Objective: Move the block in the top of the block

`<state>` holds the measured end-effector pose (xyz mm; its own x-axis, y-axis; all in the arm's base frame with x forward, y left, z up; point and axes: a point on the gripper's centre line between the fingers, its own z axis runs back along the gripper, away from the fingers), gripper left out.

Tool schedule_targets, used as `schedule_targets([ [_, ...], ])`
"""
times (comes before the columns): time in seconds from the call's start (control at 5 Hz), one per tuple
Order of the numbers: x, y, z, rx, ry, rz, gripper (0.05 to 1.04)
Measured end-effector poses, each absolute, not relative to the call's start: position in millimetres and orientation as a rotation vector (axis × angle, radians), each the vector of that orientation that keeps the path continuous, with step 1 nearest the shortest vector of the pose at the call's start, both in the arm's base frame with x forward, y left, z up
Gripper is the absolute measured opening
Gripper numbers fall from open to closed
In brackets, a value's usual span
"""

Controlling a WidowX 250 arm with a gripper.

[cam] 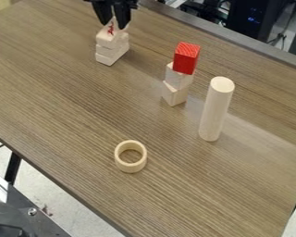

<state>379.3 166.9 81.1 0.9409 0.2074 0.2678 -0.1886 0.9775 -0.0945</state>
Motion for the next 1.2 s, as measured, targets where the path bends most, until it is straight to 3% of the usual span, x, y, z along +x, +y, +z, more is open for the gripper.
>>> schedule_targets([
  [0.8, 379.0, 169.9, 81.4, -0.068, -0.284, 0.213, 0.476],
  [1.0, 378.4, 172.4, 78.7, -0.054, -0.277, 0.213, 0.558],
  [1.2, 377.2, 171.5, 75.8, -0.041, -0.269, 0.205, 0.867],
])
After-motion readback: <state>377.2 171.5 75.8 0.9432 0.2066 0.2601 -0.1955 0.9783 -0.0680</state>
